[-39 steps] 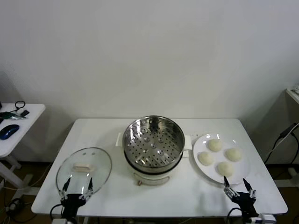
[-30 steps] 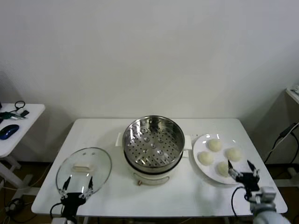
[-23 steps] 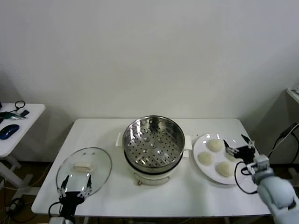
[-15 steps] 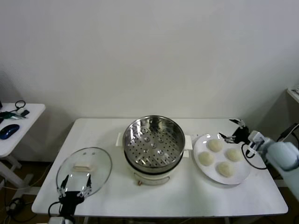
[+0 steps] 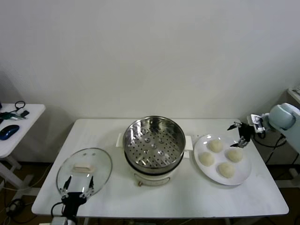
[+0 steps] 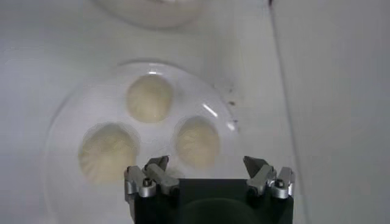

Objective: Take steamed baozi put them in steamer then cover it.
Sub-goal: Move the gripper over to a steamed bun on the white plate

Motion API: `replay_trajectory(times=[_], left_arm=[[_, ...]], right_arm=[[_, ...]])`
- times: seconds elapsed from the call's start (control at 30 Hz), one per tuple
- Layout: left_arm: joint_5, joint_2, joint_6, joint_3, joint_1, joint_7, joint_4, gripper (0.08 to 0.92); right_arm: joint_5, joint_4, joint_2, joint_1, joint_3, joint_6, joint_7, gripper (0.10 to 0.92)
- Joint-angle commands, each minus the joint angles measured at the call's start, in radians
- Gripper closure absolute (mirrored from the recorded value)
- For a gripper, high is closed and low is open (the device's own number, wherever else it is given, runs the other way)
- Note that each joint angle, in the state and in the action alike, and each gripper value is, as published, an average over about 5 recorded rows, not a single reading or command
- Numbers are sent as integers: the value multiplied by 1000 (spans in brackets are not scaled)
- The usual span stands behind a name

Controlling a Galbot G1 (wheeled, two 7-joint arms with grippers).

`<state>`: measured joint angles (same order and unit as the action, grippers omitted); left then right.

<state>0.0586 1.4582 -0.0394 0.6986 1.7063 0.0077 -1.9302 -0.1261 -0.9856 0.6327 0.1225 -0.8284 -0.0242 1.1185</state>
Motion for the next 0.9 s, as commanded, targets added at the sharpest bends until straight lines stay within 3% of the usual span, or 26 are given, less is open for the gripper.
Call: replay_trajectory(times=[0.03, 0.4, 0.9], left_arm=[[2, 2, 0, 1, 0, 1, 1, 177], [5, 27, 5, -3, -5, -3, 3, 177], [4, 26, 0, -10, -6, -5, 17, 177]], right_arm=[[-50, 170, 123, 185, -277, -28, 83, 203], [33, 318, 282, 86, -227, -60, 17, 203], [109, 436, 358, 0, -104, -48, -17, 203]])
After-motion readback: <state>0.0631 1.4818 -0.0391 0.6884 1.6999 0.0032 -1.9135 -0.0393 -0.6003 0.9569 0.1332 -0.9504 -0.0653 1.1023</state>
